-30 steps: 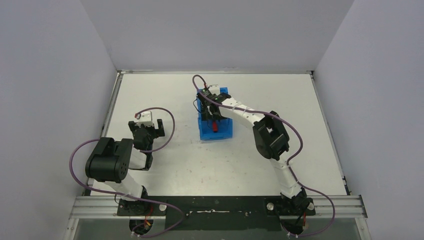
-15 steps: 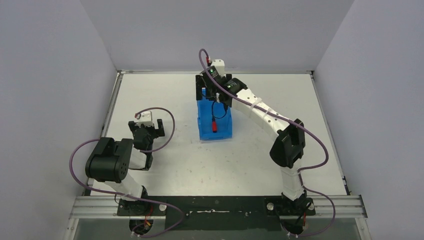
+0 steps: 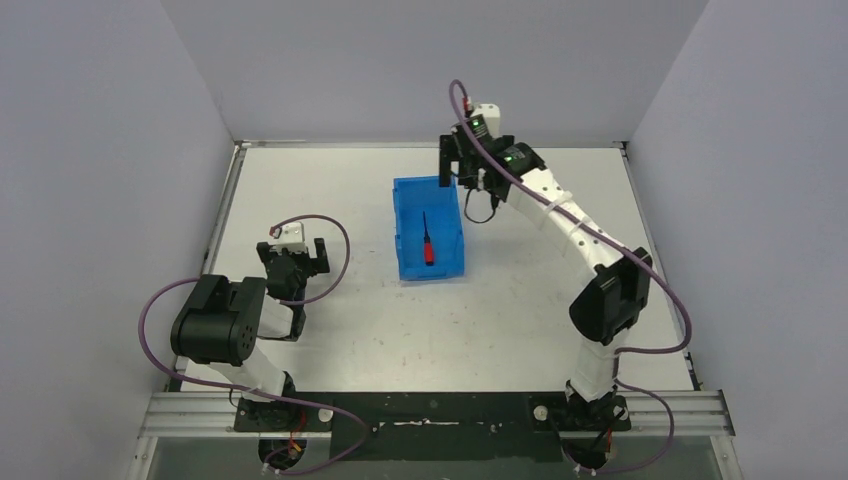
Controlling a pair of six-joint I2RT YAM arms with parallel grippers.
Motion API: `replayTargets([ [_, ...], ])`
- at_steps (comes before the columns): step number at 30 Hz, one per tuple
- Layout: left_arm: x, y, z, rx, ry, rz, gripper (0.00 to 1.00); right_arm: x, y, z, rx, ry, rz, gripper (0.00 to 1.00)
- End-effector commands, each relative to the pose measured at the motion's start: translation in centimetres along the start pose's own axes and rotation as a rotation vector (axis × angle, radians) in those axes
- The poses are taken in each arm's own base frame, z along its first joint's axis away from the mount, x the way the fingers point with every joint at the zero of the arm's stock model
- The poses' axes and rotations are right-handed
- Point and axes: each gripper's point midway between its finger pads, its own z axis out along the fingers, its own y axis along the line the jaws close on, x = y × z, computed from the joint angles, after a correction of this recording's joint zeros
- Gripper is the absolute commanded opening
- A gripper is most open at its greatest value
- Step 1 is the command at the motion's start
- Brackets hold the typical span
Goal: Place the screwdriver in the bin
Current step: Reset both arms
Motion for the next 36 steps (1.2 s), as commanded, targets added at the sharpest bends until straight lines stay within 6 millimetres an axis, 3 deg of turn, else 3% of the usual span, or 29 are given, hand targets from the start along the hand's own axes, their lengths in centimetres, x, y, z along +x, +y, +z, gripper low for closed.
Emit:
replayTargets([
  [1, -1.6, 0.0, 0.3, 0.002, -0.051, -0.021, 0.97, -2.1, -9.5, -2.0, 0.121, -0.024, 0.034, 1.0],
  [8, -1.6, 0.0, 0.3, 0.001, -0.052, -0.022, 0.97, -1.0, -22.4, -2.3, 0.264, 0.017, 0.137, 1.0],
  [11, -1.6, 0.0, 0.3, 0.001, -0.051, -0.022, 0.97, -0.1, -26.6, -2.7, 0.323, 0.027, 0.201, 1.0],
  [16, -1.6, 0.0, 0.3, 0.001, -0.051, -0.021, 0.97, 2.3, -31.8, -3.6, 0.47, 0.065, 0.246, 1.0],
  [22, -1.6, 0.0, 0.2, 0.001, -0.05, -0.022, 0.97, 2.6, -32.4, -3.3, 0.501, 0.059, 0.232, 1.0],
  [36, -1.6, 0.0, 0.3, 0.001, -0.052, -0.021, 0.97, 1.4, -30.5, -4.2, 0.384, -0.038, 0.254, 1.0],
])
